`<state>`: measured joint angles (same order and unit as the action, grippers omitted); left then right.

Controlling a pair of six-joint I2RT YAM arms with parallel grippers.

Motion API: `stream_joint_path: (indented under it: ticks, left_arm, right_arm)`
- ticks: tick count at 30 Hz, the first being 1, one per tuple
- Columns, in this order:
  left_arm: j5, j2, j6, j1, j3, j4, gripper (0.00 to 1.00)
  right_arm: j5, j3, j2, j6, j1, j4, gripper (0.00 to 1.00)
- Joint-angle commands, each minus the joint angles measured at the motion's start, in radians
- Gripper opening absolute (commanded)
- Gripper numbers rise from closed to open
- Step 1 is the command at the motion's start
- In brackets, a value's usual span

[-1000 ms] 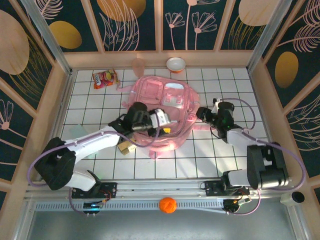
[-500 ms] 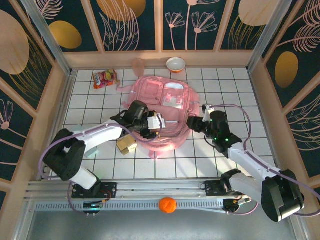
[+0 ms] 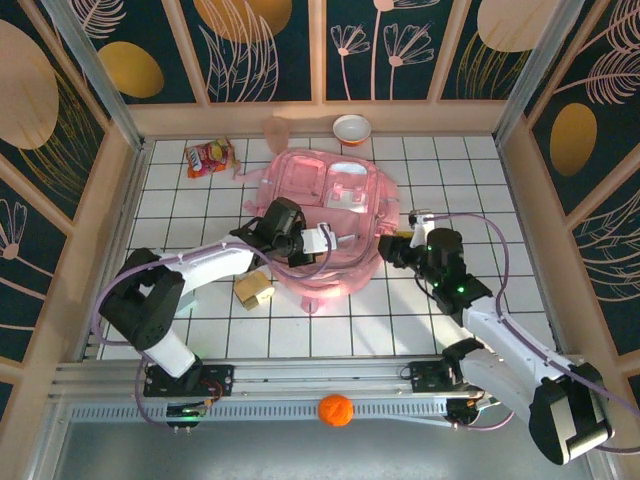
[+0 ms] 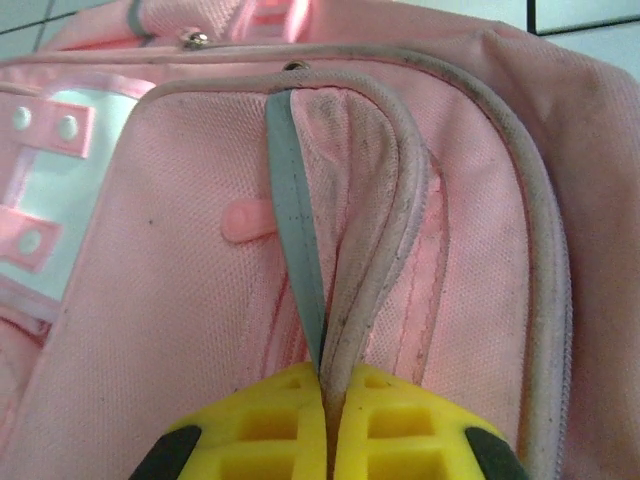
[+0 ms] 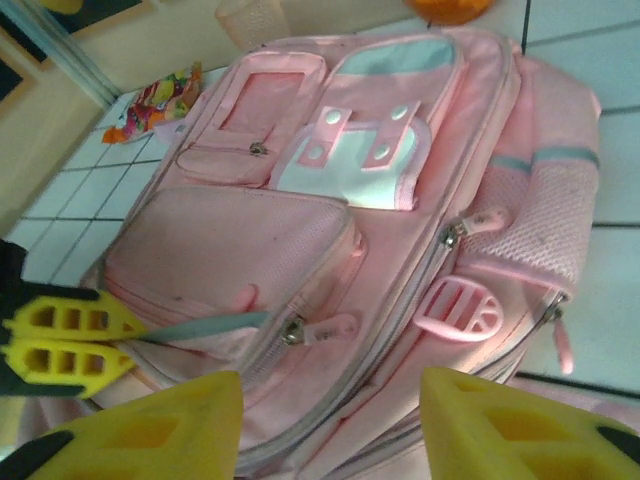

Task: Pack books, pencil case, and school supplies into a backpack

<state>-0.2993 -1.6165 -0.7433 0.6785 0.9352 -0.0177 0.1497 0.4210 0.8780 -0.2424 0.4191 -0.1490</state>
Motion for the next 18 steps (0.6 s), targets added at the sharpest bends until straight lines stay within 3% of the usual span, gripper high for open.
stream_joint_path:
  ticks: [1, 2, 3, 4, 18]
  left_arm:
    - [-0.071, 0.091, 0.066, -0.013, -0.005, -0.095, 0.00]
    - [-0.101, 0.106, 0.083, -0.017, -0.012, -0.103, 0.00]
    - [-0.133, 0.121, 0.102, -0.024, -0.020, -0.119, 0.00]
    - [-0.159, 0.133, 0.116, -0.031, -0.031, -0.137, 0.00]
    - [-0.345, 0.208, 0.261, -0.090, -0.148, -0.348, 0.00]
  right_arm:
    - [0.010, 0.043, -0.017, 0.189, -0.025, 0.033, 0.59]
    - [0.043, 0.052, -0.013, 0.233, -0.044, 0.039, 0.70]
    - [0.071, 0.062, -0.008, 0.277, -0.060, 0.043, 0.95]
    - [0.091, 0.072, -0.002, 0.306, -0.079, 0.047, 0.99]
    - [0.440, 0.301, 0.239, 0.545, -0.318, 0.066, 0.99]
